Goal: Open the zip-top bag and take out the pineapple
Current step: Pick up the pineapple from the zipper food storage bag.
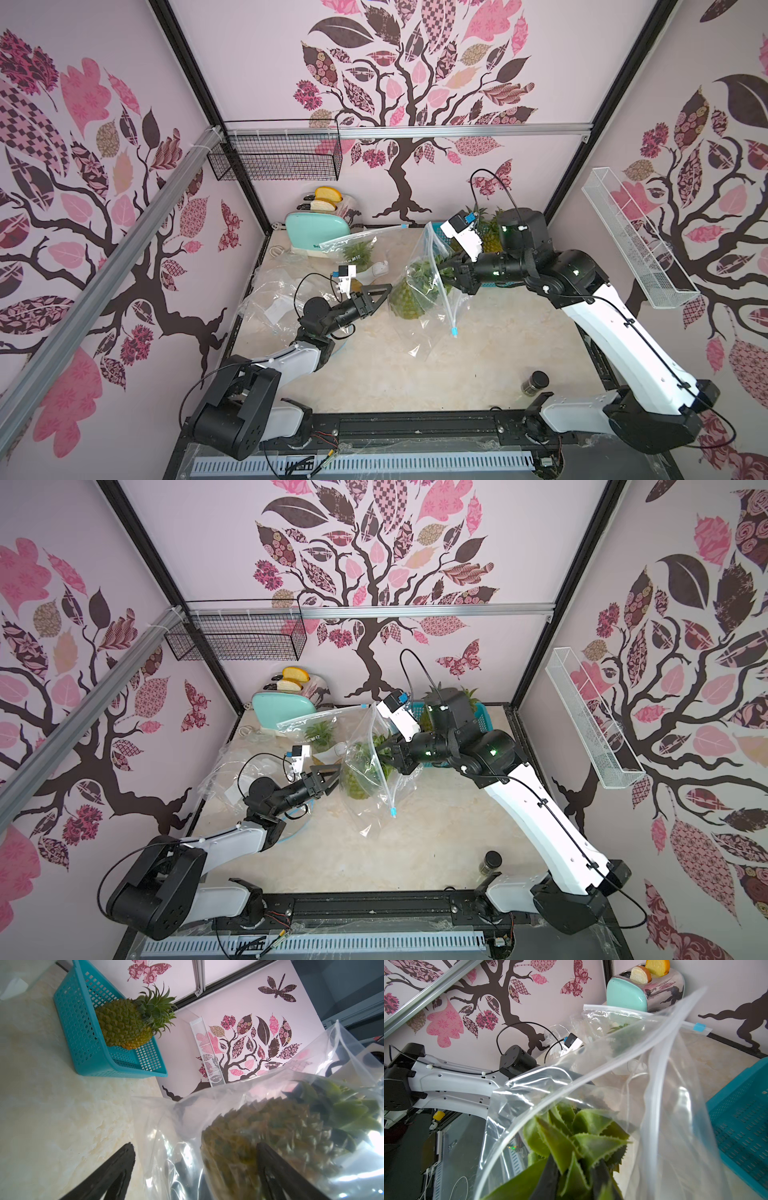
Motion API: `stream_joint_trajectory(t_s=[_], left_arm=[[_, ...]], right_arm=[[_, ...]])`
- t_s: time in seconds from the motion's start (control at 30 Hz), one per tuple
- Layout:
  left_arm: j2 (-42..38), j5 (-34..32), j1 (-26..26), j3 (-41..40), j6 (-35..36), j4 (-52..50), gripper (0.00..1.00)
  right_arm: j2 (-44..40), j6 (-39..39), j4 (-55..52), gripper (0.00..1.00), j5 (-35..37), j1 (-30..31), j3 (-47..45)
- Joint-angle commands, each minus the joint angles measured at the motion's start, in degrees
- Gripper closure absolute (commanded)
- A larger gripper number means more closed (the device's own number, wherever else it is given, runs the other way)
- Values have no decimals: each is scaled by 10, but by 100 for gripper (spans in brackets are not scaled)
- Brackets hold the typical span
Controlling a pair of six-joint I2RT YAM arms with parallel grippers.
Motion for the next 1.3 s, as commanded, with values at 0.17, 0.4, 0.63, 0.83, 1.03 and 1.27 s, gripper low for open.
stream_joint_trajectory(t_s=[0.17, 0.4, 0.63, 0.83, 1.03, 1.27], left_arm=[[9, 22, -14, 49, -32, 55, 60], [-17, 16, -15, 51, -24, 40, 100], [-116, -40, -11, 57, 216, -317, 100], [-187, -231, -9, 70, 399, -644, 100], [-159, -360, -10, 53, 448, -746, 100], [-131, -435, -9, 34, 435, -753, 100]], right_arm=[[7, -7, 80, 100, -16, 10, 35], [20, -6, 101, 100, -23, 10, 38], [-1, -12, 63, 100, 3, 10, 56], [-6, -19, 30, 100, 26, 11, 95], [-10, -12, 30, 100, 38, 10, 115], [-35, -12, 29, 100, 74, 11, 126]])
